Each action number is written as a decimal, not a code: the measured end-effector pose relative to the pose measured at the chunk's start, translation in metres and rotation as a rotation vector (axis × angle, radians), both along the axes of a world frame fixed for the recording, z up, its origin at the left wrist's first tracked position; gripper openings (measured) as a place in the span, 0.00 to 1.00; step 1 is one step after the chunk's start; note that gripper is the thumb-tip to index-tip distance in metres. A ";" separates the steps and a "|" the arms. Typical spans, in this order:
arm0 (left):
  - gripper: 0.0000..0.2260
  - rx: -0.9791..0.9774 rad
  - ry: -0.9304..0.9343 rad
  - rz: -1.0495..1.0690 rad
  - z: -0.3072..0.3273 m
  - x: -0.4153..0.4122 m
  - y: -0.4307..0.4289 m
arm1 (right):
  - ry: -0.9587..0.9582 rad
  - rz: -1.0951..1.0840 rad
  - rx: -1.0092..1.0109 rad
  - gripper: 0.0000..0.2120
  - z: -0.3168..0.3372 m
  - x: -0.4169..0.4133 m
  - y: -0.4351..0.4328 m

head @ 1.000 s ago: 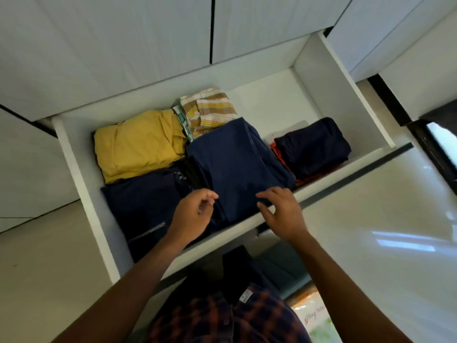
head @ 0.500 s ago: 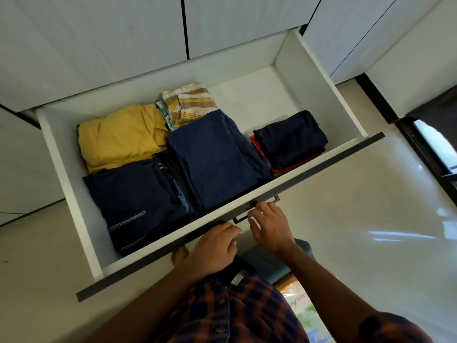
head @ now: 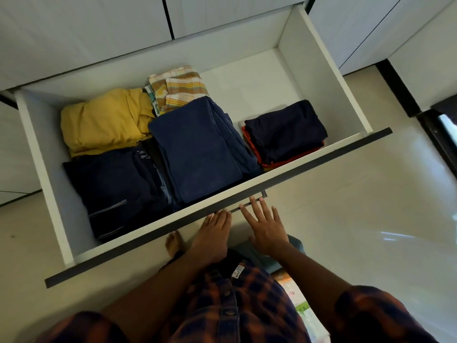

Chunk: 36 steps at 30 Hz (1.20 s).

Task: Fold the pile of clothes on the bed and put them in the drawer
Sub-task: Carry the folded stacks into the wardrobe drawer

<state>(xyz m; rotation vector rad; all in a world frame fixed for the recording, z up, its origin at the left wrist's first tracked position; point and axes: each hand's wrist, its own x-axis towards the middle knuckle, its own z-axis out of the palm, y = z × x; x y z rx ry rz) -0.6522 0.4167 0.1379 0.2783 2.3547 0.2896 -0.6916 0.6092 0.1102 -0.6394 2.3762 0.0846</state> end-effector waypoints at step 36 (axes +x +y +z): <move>0.43 -0.106 -0.255 0.047 -0.005 -0.158 -0.085 | -0.149 0.026 0.180 0.58 0.002 -0.161 -0.119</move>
